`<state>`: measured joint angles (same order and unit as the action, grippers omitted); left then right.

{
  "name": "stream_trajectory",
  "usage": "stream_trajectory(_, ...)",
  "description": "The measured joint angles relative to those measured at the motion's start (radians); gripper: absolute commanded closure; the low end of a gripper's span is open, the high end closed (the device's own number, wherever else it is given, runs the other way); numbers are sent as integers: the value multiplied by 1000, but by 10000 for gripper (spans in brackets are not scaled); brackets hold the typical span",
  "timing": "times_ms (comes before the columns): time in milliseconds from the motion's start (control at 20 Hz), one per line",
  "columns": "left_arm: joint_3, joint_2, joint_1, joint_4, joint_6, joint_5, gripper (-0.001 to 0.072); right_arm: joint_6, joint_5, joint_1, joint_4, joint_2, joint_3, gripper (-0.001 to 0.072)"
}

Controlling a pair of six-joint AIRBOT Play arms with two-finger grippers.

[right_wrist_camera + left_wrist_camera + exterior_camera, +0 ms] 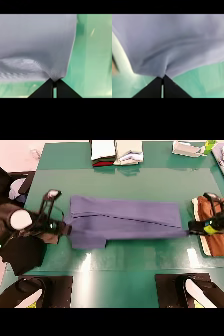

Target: Fold the shirts.

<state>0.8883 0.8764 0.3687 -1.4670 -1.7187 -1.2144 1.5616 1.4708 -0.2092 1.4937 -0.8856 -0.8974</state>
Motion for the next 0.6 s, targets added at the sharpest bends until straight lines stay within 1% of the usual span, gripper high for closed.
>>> stream_trajectory(100, 74, 89, -61, -15, 37, 74, 681, 2, -32, 0, -1, -84, -76, 698)
stream_trajectory(200, 160, 198, -106, -10, 95, 141, 681, 8, -63, 1, -5, -180, -152, 698)
stream_trajectory(400, 344, 436, -143, 4, 202, 245, 681, 23, -113, 1, -8, -375, -293, 697)
stream_trajectory(600, 489, 625, -154, 9, 248, 311, 680, 31, -142, 1, -34, -541, -413, 694)
